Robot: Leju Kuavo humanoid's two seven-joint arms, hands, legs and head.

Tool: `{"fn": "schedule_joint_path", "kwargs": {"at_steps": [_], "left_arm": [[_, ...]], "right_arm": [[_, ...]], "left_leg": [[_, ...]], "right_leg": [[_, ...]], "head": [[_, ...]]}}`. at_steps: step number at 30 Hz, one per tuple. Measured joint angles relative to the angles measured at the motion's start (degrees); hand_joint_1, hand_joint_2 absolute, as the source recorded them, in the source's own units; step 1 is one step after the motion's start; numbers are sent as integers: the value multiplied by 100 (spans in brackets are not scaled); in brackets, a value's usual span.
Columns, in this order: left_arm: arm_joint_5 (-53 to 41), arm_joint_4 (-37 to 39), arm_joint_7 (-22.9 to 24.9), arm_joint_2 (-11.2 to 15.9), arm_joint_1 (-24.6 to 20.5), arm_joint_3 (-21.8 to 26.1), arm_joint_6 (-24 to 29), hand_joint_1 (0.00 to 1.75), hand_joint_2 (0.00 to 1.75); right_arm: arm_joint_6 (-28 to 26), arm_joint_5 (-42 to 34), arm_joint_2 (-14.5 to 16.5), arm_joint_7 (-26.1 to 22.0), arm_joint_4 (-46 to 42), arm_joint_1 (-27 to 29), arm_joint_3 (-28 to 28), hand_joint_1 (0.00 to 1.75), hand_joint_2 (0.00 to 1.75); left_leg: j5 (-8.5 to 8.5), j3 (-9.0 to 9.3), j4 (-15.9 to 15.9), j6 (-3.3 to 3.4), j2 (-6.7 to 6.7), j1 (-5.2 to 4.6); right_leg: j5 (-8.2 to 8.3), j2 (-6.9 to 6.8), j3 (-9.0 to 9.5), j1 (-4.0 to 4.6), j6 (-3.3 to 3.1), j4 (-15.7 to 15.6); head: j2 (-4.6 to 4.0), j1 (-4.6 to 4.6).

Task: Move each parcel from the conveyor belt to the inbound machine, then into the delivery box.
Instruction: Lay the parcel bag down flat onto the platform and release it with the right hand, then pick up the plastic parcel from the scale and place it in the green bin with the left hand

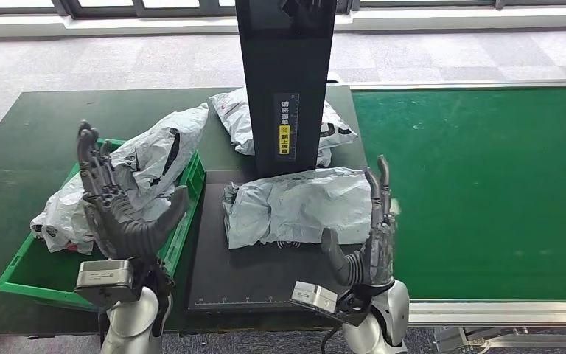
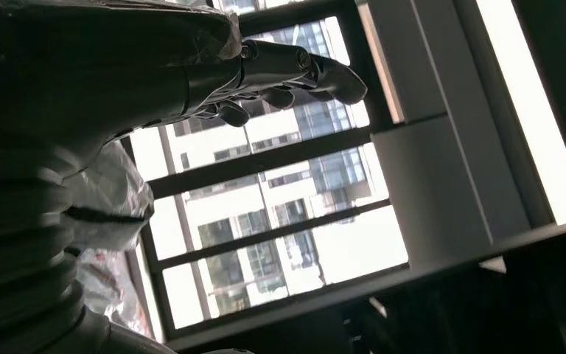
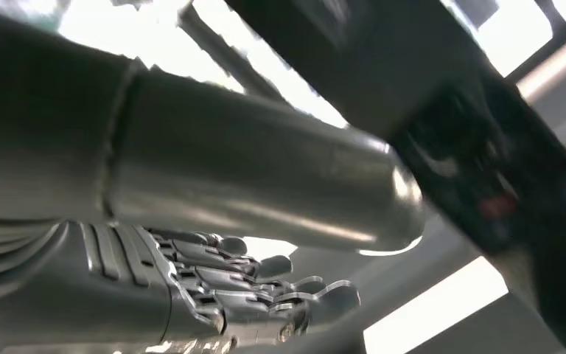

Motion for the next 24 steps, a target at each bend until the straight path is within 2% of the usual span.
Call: {"fn": "schedule_joint_path", "kwargs": {"at_steps": [6,11,17,24], "left_arm": [[-240,684,60,-31,-391,-227,-525,0,175],[-854,1615,456,-119,-896,-463,-1076,0,175],[-814,3075,511,-321,-1643,-768,-903,0,175],[-847,4922,1094,-449,-2358,-1371,-454,0,175]], "right_arm": [[-149,-140,72,-223,-1003,180,-457,0,175],[-150,-425,93,-241,-1926,195,-825,0,175],[-145,-518,109,-235,-2548,208,-1072,0,175],[-142,-567,119,-234,-2653,200,-1172,0,175]], "left_leg": [[-1,8,3,2,11,-2],[7,6,4,14,-13,-4],[7,8,4,15,-9,-4],[7,7,4,16,-7,-4]], "right_leg": [[5,7,2,-4,1,-1],[8,-14,18,-5,9,-1],[12,-12,21,-11,13,-1],[14,-10,21,-14,14,-1]], "head": [[0,-1],[0,3],[0,2],[0,2]]}}
